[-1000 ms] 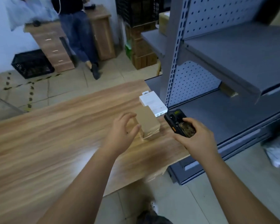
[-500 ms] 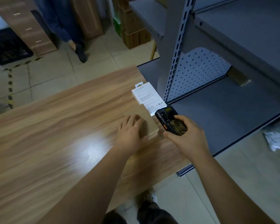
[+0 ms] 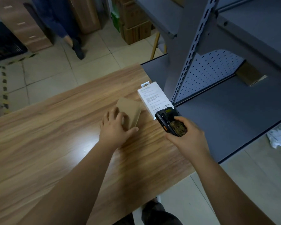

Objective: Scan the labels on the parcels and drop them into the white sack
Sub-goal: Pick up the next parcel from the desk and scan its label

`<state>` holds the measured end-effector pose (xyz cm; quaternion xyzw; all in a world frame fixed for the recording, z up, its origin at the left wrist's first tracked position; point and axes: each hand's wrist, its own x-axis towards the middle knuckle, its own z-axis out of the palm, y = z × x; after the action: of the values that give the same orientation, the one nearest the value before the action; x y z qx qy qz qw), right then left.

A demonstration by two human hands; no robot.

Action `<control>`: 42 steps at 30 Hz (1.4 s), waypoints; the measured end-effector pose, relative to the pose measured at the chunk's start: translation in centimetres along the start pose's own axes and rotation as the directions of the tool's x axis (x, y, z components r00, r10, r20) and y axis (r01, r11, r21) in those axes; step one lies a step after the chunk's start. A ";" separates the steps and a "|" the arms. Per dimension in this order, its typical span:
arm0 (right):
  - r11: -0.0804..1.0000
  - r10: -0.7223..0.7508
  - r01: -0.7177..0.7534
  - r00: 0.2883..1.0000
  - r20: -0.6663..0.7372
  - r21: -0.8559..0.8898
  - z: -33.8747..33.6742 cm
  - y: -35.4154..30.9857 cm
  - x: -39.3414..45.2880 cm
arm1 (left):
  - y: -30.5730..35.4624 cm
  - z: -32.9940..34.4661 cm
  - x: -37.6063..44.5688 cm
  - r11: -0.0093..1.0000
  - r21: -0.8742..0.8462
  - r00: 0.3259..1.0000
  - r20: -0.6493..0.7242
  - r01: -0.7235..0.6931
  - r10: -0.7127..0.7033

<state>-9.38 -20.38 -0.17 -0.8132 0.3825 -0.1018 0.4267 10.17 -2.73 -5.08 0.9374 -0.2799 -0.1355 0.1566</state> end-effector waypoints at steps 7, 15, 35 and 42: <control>0.998 -0.047 0.049 0.998 0.039 -0.034 3.1 -1.8 0.8 | -2.6 -0.4 0.0 0.998 0.039 0.997 -0.062 0.049 -0.046; 0.998 -0.058 0.062 0.991 0.123 -0.029 6.7 -4.8 0.6 | -8.8 -3.8 -1.4 0.970 -0.192 0.986 -0.050 0.149 -0.161; 0.997 -0.064 0.067 0.990 0.128 -0.022 6.6 -6.3 -0.8 | -8.6 -6.3 0.8 0.951 0.034 0.951 -0.063 0.307 -0.304; 0.986 -0.167 0.164 0.978 0.121 0.034 4.4 -10.4 -1.1 | -7.6 -9.7 -1.9 0.784 -0.593 0.957 -0.075 0.184 -0.282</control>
<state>-2.39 -13.29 5.37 -0.8418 0.2851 -0.0911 0.4492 15.62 6.45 1.31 0.8800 -0.0936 -0.1572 0.4383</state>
